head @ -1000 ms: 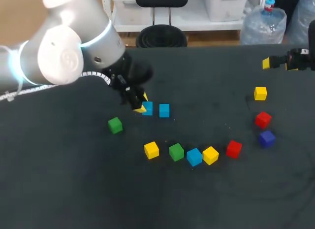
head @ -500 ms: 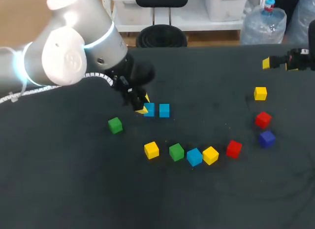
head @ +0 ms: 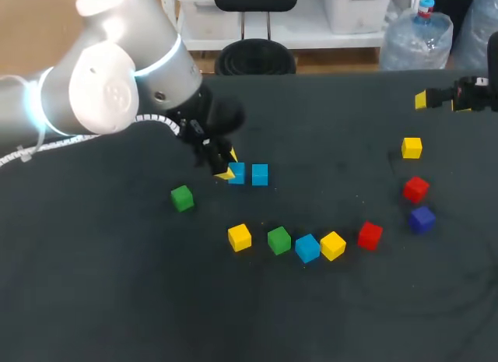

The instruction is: Place the blue cubes, place green cubes on the blue cubes, place the yellow cubes on the green cubes, then place the red cubes on the yellow cubes, and place purple cube on the red cubes.

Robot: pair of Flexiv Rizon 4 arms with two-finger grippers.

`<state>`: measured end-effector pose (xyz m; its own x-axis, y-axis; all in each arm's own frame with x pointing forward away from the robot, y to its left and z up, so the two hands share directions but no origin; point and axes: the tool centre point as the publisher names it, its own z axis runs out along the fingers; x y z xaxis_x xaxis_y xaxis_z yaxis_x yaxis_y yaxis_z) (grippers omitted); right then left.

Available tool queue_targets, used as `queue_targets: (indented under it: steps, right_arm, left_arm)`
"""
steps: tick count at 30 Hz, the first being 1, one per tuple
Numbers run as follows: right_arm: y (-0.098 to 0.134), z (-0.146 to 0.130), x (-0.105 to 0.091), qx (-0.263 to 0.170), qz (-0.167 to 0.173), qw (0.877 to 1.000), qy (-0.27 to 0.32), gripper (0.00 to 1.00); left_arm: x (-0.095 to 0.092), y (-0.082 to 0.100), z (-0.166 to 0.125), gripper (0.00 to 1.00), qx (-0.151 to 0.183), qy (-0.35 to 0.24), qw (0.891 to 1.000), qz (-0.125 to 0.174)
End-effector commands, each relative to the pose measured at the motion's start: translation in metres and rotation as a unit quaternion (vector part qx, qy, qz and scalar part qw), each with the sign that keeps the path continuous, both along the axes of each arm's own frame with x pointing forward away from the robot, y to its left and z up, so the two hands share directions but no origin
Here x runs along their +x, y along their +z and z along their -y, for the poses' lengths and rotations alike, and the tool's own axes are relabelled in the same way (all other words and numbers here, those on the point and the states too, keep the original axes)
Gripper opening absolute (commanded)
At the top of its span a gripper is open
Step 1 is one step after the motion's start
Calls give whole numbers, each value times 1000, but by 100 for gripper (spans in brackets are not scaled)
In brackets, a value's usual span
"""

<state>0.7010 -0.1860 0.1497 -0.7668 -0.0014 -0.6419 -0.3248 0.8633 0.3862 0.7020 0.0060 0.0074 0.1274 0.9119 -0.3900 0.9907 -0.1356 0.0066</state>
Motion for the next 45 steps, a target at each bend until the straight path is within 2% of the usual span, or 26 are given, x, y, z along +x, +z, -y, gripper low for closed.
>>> queue_targets:
  steps: [1,45]
  right_arm:
    - [0,-1,-1,-1,0,1000,-2,100]
    - [0,-1,-1,-1,0,1000,-2,100]
  left_arm:
    - [4,-1,1,0,1,-3,1000,-5]
    - [4,-8,4,0,5,2,1000,-9]
